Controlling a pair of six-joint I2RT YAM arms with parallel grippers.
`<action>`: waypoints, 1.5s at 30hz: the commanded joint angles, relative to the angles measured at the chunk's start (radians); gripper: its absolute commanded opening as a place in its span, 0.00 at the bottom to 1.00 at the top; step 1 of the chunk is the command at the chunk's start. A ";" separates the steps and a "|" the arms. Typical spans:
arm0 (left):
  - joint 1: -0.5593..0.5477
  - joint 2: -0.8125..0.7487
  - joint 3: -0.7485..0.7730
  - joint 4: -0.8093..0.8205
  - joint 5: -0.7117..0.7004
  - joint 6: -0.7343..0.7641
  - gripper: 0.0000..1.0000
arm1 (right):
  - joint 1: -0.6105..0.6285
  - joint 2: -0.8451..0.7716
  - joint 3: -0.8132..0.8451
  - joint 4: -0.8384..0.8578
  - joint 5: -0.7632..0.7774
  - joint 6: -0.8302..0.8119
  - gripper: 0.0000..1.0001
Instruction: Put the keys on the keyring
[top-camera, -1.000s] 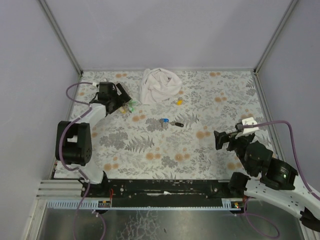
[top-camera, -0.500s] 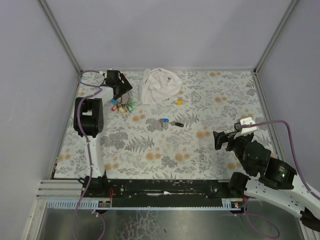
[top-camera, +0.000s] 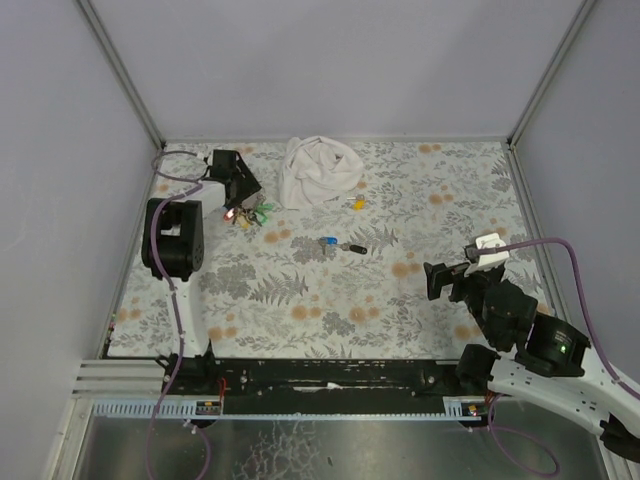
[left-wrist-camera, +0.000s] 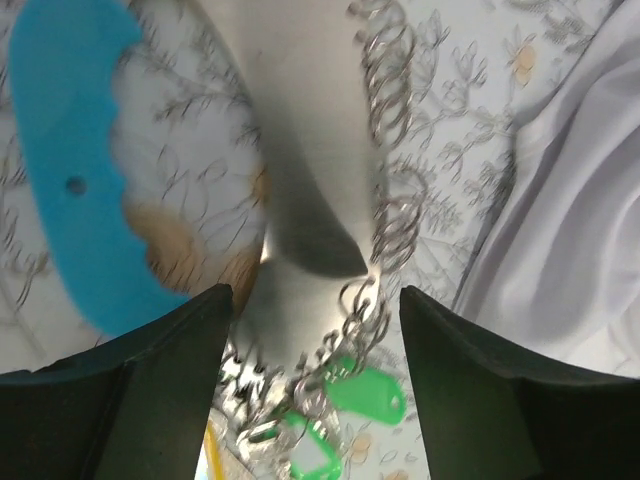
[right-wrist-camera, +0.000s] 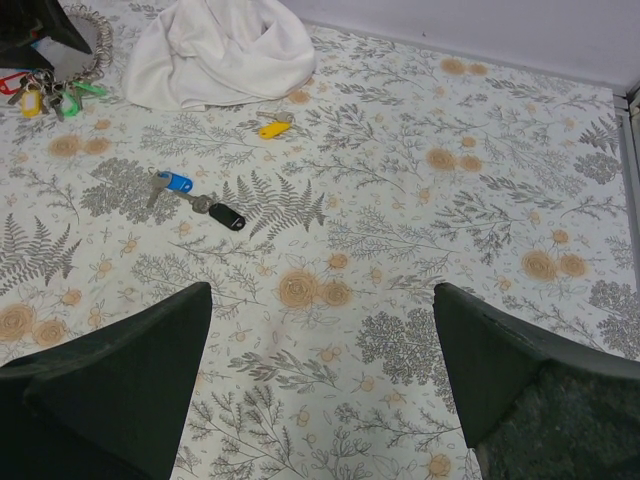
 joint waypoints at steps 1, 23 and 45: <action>-0.024 -0.050 -0.146 -0.096 0.004 0.002 0.67 | 0.002 -0.025 0.009 0.019 -0.015 0.003 0.99; -0.436 -0.673 -0.911 -0.043 0.010 -0.130 0.54 | 0.002 0.023 0.020 0.059 -0.181 0.011 0.99; -0.916 -0.842 -0.912 -0.055 -0.114 -0.201 0.59 | 0.002 0.455 0.007 0.245 -0.351 0.036 0.99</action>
